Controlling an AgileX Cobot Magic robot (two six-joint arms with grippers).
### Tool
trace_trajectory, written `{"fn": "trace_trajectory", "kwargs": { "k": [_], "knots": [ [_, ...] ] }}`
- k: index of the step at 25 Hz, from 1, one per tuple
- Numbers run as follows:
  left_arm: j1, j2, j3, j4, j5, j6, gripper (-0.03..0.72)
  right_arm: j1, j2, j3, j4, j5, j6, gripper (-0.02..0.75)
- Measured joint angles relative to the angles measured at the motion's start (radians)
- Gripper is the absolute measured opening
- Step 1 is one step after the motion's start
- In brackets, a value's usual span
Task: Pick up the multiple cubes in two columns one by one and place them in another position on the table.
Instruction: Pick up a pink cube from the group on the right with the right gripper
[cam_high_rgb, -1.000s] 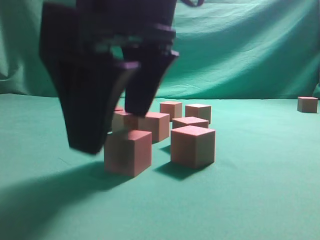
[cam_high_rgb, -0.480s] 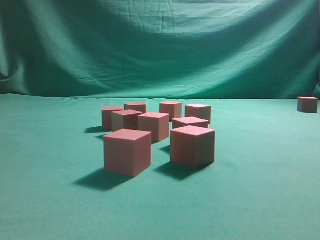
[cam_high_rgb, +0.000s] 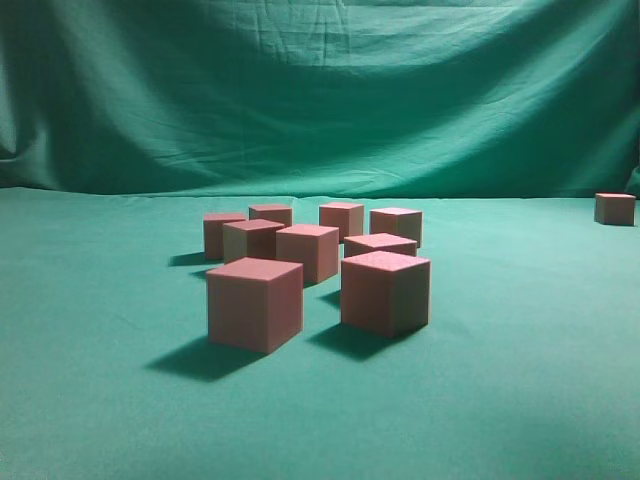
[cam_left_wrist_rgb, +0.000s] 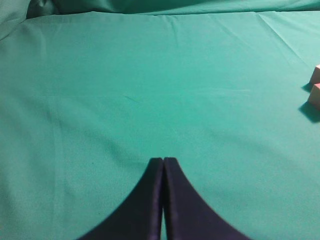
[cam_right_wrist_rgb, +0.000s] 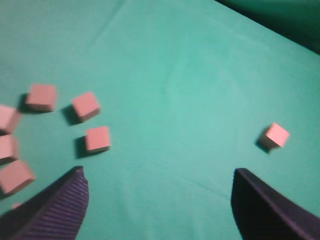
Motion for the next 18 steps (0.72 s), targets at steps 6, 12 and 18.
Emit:
{"fn": "trace_trajectory", "kwargs": {
  "k": [6,12,18],
  "knots": [
    [0.000,0.000,0.000,0.000,0.000,0.000,0.000,-0.277,0.095,0.000,0.000,-0.015,0.060,0.577],
    [0.000,0.000,0.000,0.000,0.000,0.000,0.000,-0.386,0.267,0.000,0.041,-0.030,0.119,0.577],
    [0.000,0.000,0.000,0.000,0.000,0.000,0.000,-0.390,0.401,-0.053,0.041,-0.146,0.125,0.577]
  ]
}}
